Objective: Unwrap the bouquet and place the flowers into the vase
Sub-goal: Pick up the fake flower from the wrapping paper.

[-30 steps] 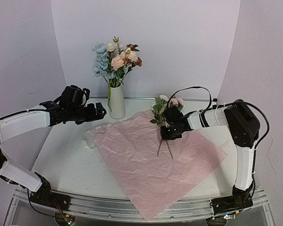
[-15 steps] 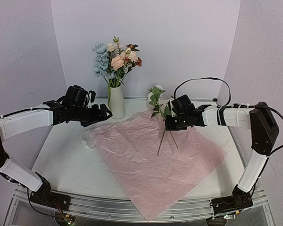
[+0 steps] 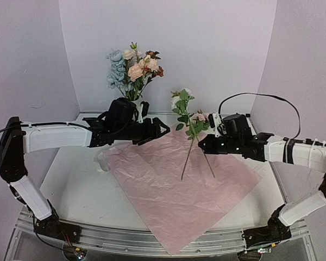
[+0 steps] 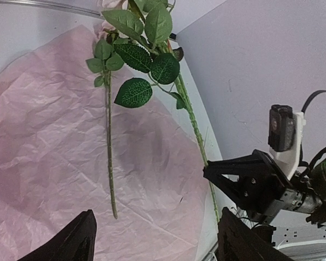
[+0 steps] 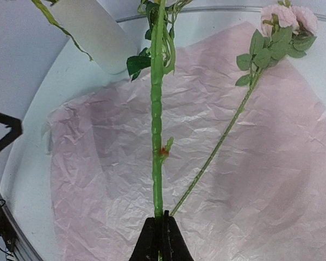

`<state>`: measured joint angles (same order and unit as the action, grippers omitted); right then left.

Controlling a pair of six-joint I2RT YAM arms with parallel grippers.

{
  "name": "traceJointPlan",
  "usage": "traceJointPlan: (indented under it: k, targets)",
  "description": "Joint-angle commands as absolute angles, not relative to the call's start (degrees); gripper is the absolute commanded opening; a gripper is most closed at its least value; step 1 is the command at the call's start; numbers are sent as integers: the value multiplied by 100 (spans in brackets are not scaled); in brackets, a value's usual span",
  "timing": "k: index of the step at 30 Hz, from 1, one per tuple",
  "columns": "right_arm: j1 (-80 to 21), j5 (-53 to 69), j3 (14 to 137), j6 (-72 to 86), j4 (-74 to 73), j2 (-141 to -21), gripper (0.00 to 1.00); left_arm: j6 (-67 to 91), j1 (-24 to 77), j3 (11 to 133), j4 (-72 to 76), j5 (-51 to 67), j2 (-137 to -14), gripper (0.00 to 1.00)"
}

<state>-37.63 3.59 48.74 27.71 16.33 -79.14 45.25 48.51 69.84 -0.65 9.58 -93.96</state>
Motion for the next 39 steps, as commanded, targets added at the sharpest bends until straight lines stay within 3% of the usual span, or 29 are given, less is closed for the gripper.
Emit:
traceJointPlan:
  k: [1,14,28,39]
  targets:
    - [-3763,598,4637,2707,2173,-7129,0,4809,4999,7626,680,1028,-9742,74]
    - [-3763,1198,4197,2467,2440,-5980,0,4901,5430,9080,916,1221,-10718,60]
    - [-3762,1629,4086,2437,2544,-5802,0,4837,5495,9361,998,884,-10671,54]
    - [-3762,1780,4026,2475,2566,-5808,0,4818,5493,9350,1076,729,-10600,33]
